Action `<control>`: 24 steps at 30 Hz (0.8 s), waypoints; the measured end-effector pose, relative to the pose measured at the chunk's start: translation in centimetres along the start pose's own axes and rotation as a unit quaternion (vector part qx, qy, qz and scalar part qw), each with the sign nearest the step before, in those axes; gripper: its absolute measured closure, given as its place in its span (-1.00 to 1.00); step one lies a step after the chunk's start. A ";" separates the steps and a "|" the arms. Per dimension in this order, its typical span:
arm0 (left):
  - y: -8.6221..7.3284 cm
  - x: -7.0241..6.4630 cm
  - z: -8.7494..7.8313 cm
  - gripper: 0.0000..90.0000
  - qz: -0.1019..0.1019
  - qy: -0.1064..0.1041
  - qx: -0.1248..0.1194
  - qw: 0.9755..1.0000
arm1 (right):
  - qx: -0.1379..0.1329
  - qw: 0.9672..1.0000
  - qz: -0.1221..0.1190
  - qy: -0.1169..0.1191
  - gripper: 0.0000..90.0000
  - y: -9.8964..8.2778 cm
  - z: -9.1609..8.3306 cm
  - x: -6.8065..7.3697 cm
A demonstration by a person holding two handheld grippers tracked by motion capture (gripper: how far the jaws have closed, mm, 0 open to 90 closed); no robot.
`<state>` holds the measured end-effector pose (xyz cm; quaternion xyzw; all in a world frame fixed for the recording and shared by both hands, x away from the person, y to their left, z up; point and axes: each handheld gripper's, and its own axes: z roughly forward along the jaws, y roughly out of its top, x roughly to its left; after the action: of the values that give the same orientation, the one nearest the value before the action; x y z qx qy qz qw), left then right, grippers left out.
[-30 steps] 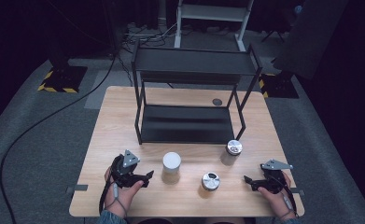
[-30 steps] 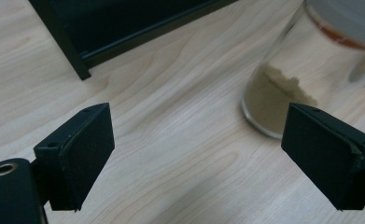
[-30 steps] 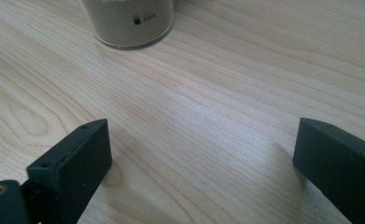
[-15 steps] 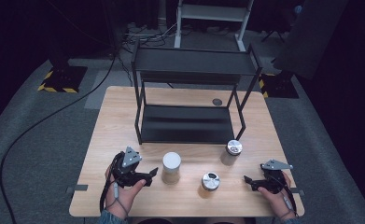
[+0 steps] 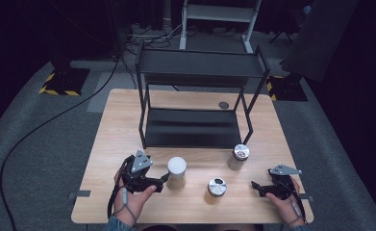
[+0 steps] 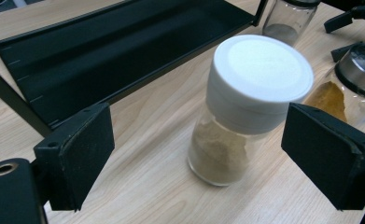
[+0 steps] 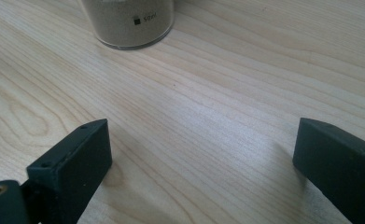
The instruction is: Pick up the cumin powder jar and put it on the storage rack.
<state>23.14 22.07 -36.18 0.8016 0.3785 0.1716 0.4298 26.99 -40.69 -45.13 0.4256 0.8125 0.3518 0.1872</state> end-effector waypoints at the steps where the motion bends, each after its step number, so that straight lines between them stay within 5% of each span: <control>1: 0.1 -0.1 0.1 -0.79 -0.002 -0.001 0.000 1.000 | 0.000 1.000 0.000 0.000 -0.91 0.0 0.0 0.0; 24: 2.5 -1.8 2.3 -0.79 0.017 -0.019 0.002 1.000 | 0.000 1.000 0.000 0.000 -0.91 0.0 0.0 0.0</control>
<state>24.49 18.54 -35.34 0.8116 0.3571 0.1632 0.4325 26.99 -40.70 -45.13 0.4254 0.8126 0.3517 0.1871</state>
